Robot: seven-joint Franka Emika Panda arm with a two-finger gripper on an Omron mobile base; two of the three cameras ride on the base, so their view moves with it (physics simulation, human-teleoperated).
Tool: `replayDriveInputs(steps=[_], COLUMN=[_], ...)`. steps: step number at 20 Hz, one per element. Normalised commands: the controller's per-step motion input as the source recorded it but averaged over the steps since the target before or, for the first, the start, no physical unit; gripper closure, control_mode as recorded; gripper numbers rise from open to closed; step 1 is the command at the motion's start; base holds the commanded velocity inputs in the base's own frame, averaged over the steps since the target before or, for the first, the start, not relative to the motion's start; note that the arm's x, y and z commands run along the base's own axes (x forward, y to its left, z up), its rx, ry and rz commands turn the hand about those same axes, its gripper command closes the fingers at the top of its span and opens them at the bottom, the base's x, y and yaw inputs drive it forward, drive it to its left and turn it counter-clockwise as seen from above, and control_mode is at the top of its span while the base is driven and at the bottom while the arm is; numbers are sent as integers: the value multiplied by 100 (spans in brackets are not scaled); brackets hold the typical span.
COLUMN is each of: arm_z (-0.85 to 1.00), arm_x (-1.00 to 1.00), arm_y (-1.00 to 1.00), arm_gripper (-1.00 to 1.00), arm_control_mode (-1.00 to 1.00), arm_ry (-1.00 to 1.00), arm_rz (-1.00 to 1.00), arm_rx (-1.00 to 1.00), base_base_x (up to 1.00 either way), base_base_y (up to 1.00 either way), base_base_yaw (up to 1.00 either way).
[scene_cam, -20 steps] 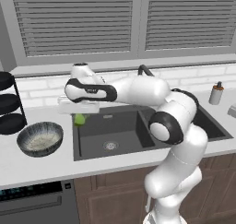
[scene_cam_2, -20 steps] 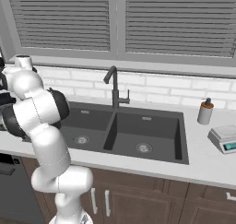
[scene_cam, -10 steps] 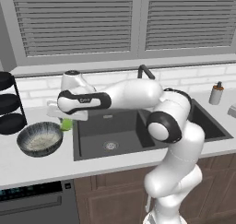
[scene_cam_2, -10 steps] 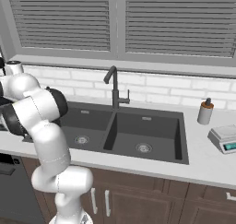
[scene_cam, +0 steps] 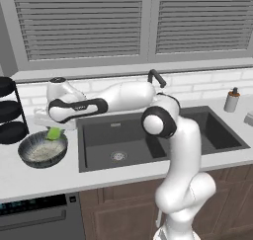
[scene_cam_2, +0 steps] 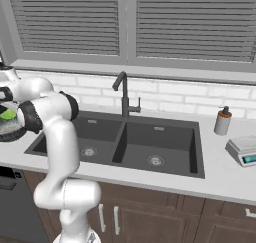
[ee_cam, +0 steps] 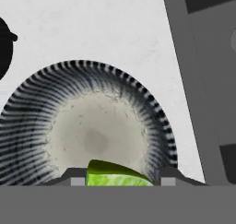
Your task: Pick the lemon wedge from the sink and place it in the bowl. Then pick the bowl and place it in the microwave. Then close the microwave door and press the start button.
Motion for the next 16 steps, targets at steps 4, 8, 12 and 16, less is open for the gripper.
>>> replayDriveInputs(steps=[4, 8, 12, 16], arm_z=[-26, -51, -60, -71], arm_x=[6, 9, 1, 0], arm_y=[17, 8, -6, -20], arm_gripper=[100, 100, 100, 100], arm_control_mode=[-100, -100, -100, -100], arm_ry=[0, 0, 0, 0], arm_rz=[0, 0, 0, 0], arm_rx=[0, 0, 0, 1], base_base_x=[0, 0, 0, 0], base_base_y=[0, 0, 0, 0], base_base_yaw=[0, 0, 0, 0])
